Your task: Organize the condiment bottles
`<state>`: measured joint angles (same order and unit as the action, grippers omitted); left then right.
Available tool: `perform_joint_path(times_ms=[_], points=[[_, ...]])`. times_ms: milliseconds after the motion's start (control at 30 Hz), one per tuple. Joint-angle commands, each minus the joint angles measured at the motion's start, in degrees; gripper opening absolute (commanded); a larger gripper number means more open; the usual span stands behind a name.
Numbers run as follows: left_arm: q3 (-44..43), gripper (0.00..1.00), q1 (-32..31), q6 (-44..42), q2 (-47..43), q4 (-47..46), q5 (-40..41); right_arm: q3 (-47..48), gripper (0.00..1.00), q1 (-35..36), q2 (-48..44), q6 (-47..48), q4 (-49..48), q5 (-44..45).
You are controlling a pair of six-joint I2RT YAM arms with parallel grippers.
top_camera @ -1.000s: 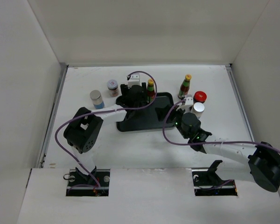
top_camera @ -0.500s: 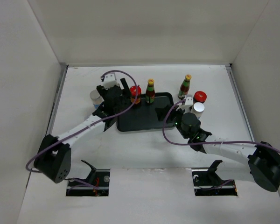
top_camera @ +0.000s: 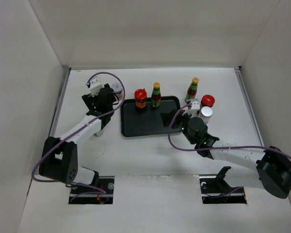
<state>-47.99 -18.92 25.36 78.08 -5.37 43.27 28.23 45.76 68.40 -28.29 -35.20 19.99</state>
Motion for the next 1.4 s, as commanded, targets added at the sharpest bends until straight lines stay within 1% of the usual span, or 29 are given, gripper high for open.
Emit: perform_joint_path(times_ms=[0,100,133,167,200,267,300,367,533,633,700,833,933,1033,1200,1367], points=[[-1.58,0.83,2.52,0.74,2.06,-1.39,-0.2,1.39,0.76,-0.28,0.5,0.17,-3.47,-1.18],[-2.28,0.81,4.72,0.21,5.58,-3.51,-1.42,1.48,0.76,-0.28,0.77,0.08,-3.38,-1.27],[-2.72,0.78,5.16,0.21,6.54,-3.6,-2.39,1.48,0.76,-0.28,1.03,-0.18,-3.38,-1.27],[-2.9,0.72,5.42,0.73,6.99,-3.86,-3.53,1.57,0.76,-0.28,1.29,-0.27,-3.38,-1.27],[-2.55,0.63,5.43,1.0,7.08,-4.65,-4.32,1.65,0.76,-0.28,1.38,-0.01,-3.38,-1.27],[-1.59,0.52,4.73,0.74,6.73,-6.84,-4.68,1.74,0.76,-0.28,1.3,0.34,-3.21,-1.27],[-1.32,0.48,4.46,0.56,6.21,-7.2,-4.59,1.74,0.76,-0.28,1.21,0.34,-3.21,-1.27],[-0.27,0.44,3.32,-0.05,3.15,-7.73,-4.07,1.65,0.76,-0.28,1.47,-0.09,-3.21,-1.27],[4.3,0.43,-0.63,-3.65,-8.98,-11.6,-0.91,2.01,0.76,-0.28,1.91,0.17,-3.38,-1.62],[4.13,0.43,-4.75,-4.97,-12.33,-10.02,-0.81,1.92,0.76,-0.28,2.17,-0.36,-3.38,-1.97],[4.13,0.43,-8.09,-4.27,-12.69,-9.66,-0.9,2.09,0.76,-0.28,2.0,0.17,-3.21,-2.15],[2.2,0.43,-13.2,-2.78,-8.75,-10.45,-2.57,1.66,0.76,-0.28,1.47,-0.18,-3.3,-1.97],[1.49,0.43,-14.78,-2.69,-5.32,-14.57,-3.27,1.92,0.75,-0.28,1.3,0.25,-3.21,-1.89],[-0.26,0.43,-15.31,-3.21,-2.24,-17.22,-4.68,1.66,0.75,-0.28,1.03,0.35,-3.21,-1.79],[-2.37,0.44,-14.79,-4.09,3.73,-18.45,-4.42,1.65,0.75,-0.28,0.5,0.7,-3.21,-1.62],[-2.38,0.5,-14.87,-4.89,8.39,-21.87,-2.93,1.83,0.76,-0.28,1.38,0.6,-3.21,-1.62]])
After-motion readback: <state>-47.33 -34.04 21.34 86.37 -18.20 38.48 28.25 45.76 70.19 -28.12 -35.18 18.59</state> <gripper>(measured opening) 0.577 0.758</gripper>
